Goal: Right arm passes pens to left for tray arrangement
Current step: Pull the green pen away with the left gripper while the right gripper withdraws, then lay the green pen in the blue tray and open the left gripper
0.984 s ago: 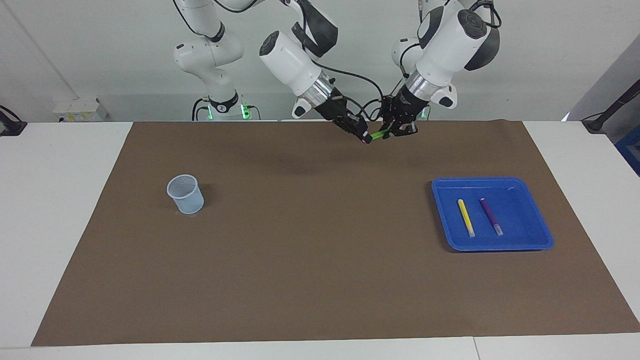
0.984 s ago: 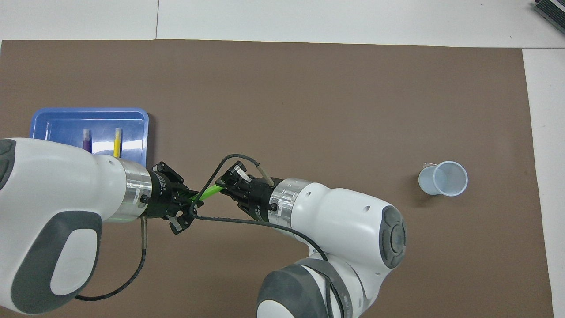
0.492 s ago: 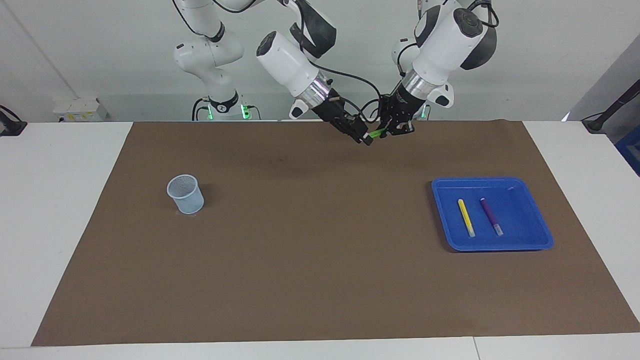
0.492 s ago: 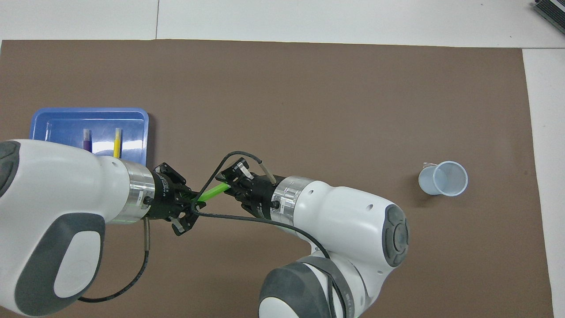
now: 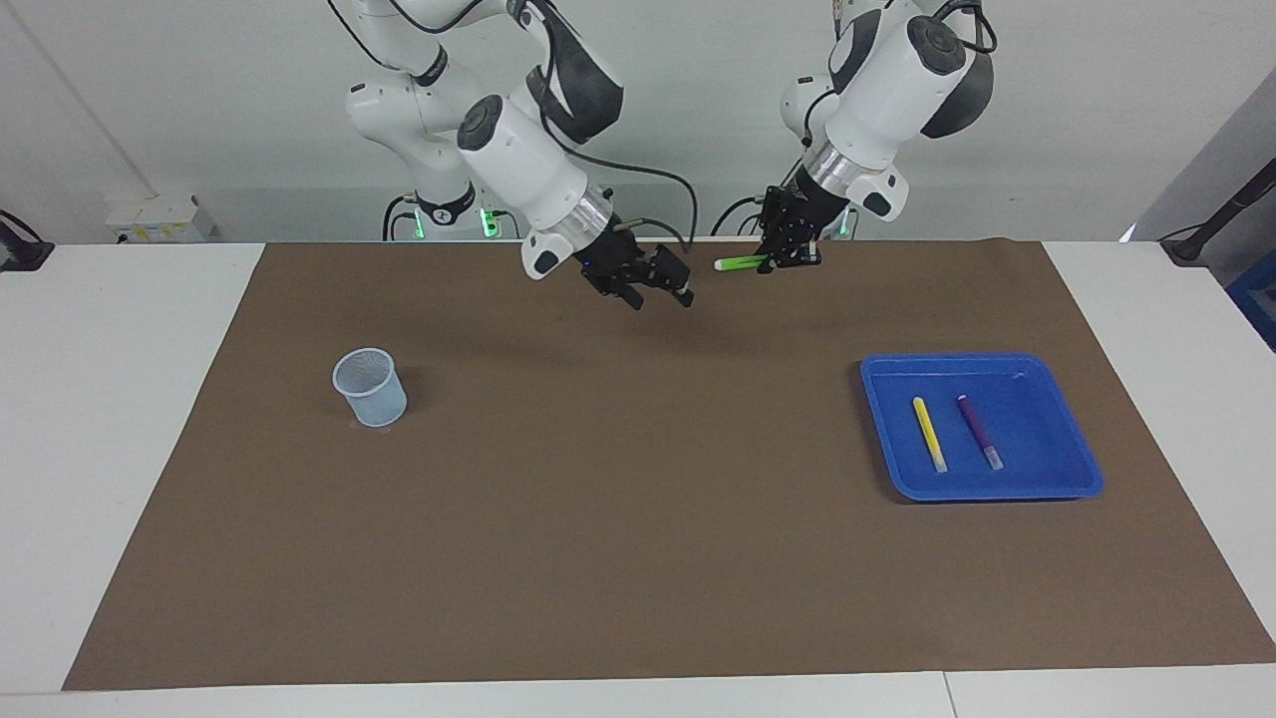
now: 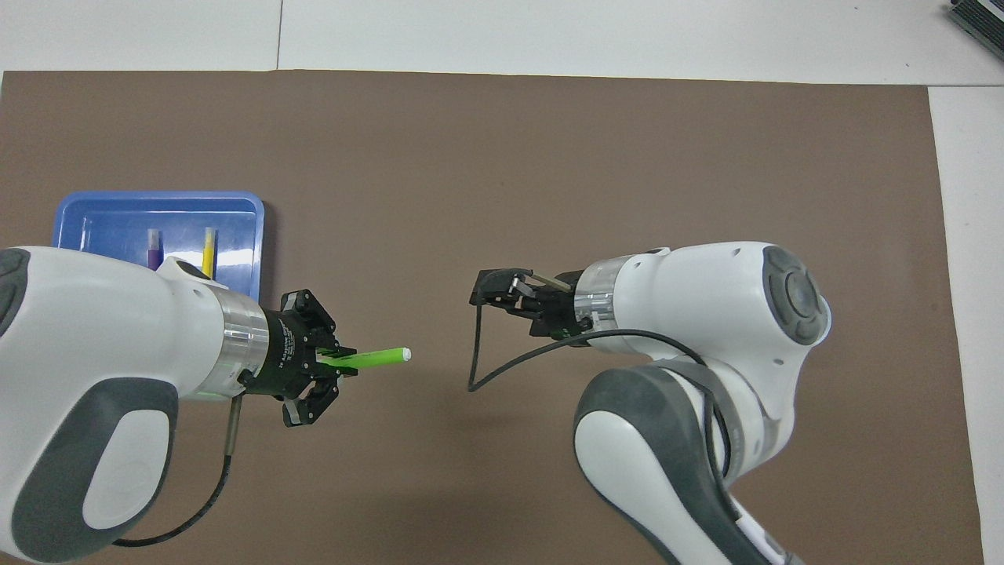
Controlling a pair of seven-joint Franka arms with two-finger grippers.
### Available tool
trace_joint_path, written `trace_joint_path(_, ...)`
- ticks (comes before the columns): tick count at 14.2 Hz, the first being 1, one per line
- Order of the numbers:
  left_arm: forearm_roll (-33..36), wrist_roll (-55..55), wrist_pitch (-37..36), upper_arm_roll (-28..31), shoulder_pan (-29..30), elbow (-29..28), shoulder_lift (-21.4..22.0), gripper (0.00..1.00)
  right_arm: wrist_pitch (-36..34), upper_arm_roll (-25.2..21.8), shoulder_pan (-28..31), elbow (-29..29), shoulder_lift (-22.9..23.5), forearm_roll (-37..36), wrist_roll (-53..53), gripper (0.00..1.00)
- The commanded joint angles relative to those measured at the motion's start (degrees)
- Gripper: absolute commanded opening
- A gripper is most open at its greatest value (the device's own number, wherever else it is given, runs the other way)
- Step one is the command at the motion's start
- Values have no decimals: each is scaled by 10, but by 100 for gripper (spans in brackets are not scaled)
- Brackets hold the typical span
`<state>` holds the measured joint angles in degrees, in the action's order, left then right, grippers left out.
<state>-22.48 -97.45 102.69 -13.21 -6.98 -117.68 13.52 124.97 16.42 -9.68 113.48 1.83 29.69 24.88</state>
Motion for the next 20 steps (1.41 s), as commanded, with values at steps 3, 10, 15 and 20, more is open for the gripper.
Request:
trace_joint_path(3, 26, 441, -98, 3, 98, -15, 30, 0, -121, 5, 58, -11, -44, -146, -96, 100)
trace_joint_path(10, 161, 949, -117, 3, 218, -17, 33, 0, -287, -2, 176, -104, -50, -250, -361, 100)
trace_joint_path(15, 196, 1065, -66, 3, 253, -20, 6, 0, -384, 0, 183, -245, 11, -306, -377, 100)
trace_joint_path(20, 234, 1103, 15, 3, 283, -15, -70, 0, -381, -2, 181, -235, 9, -324, -403, 100)
